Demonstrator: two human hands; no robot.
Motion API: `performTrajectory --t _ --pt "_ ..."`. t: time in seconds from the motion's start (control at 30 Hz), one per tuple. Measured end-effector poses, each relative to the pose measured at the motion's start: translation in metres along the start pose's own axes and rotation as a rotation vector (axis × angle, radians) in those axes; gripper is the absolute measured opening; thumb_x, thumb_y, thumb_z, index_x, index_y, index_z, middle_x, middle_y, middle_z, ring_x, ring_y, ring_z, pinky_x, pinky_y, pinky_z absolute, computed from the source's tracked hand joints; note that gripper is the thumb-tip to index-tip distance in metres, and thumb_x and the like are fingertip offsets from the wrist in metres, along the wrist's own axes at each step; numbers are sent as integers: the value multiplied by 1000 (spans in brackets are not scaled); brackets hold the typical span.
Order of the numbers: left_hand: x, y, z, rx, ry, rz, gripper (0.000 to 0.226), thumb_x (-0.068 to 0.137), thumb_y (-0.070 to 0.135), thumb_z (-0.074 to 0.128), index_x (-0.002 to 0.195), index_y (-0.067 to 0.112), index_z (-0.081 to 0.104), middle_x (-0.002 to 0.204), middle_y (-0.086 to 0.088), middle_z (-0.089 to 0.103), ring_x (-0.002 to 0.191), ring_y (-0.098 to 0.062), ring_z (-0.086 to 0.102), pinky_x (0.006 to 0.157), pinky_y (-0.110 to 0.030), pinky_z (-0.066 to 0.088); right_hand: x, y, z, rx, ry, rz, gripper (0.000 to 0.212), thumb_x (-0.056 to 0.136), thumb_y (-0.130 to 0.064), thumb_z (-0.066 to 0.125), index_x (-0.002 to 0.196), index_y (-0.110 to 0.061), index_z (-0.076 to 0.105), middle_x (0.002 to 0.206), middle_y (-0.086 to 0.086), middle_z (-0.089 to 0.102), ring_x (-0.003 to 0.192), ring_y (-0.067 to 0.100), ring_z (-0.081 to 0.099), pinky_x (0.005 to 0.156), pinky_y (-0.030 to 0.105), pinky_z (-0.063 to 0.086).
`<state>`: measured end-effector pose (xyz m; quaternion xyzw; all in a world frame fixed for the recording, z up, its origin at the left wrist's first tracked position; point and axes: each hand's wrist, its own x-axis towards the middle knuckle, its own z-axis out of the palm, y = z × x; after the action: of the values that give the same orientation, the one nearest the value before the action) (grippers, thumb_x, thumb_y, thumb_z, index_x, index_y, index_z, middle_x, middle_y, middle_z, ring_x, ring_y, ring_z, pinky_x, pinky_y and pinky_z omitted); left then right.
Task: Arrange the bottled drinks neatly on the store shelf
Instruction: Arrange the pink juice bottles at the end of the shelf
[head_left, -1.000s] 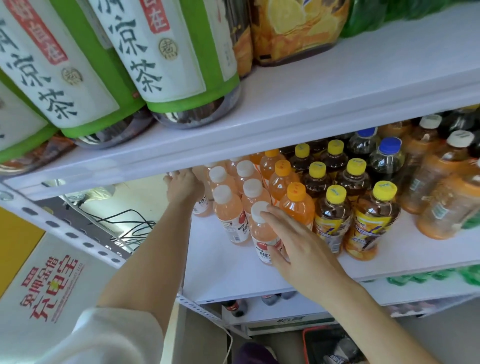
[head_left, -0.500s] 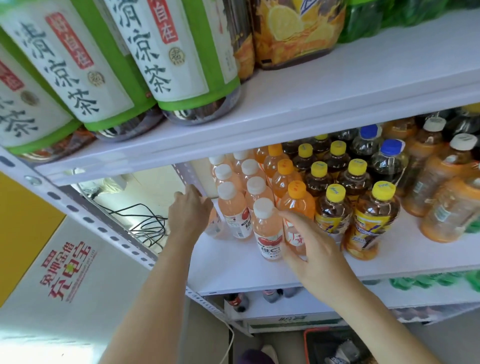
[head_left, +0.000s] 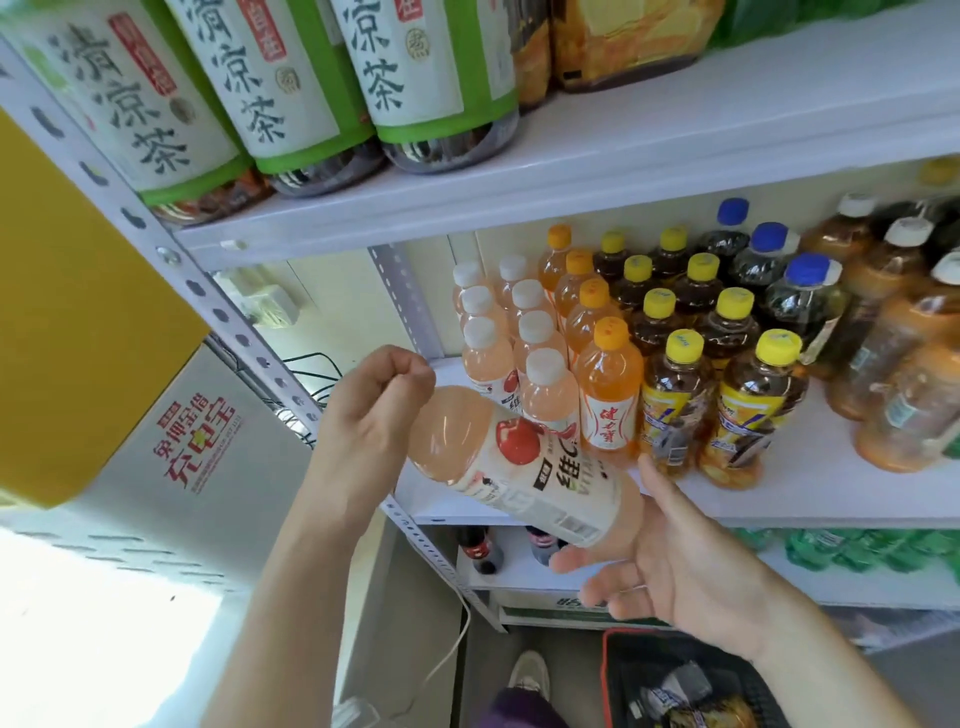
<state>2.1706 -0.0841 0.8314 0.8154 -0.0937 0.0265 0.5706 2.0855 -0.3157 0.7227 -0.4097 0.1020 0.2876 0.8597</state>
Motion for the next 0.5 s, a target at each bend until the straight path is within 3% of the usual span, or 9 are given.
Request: performTrajectory --t 0.13,0.2,0.3,0.4,0.5 --pt "-7 -1 2 -154 11 -51 21 82 36 54 84 16 59 70 -6 44 54 -19 39 50 -27 32 -10 6 7 55 11 -223 52 87 -47 57 123 -11 65 95 30 67 62 25 63 49 26 53" --pt "-7 0 2 -123 14 -137 30 84 46 52 89 18 60 68 -5 40 49 -16 33 47 -26 28 -18 6 8 2 73 -367 44 88 -33 61 127 -12 59 101 25 70 68 28 66 54 28 56" --pt "-7 -4 3 58 -106 -295 47 93 60 48 83 16 57 53 4 36 41 -11 26 40 -20 22 -32 0 7 -122 144 -494 55 76 -26 77 127 -18 56 115 20 69 91 37 70 69 31 60" --pt "-11 -11 10 36 -152 -272 42 95 52 52 75 16 49 49 9 32 41 -9 23 39 -19 19 -41 -5 2 -185 108 -578 62 69 -17 85 124 -27 59 121 11 67 99 36 69 76 35 59" --pt "-14 -16 20 -103 -63 -176 30 86 40 50 78 11 54 59 2 35 49 -13 27 43 -22 20 -48 -9 1 -160 50 -643 64 65 -12 82 124 -25 59 124 10 63 99 28 67 81 39 57"
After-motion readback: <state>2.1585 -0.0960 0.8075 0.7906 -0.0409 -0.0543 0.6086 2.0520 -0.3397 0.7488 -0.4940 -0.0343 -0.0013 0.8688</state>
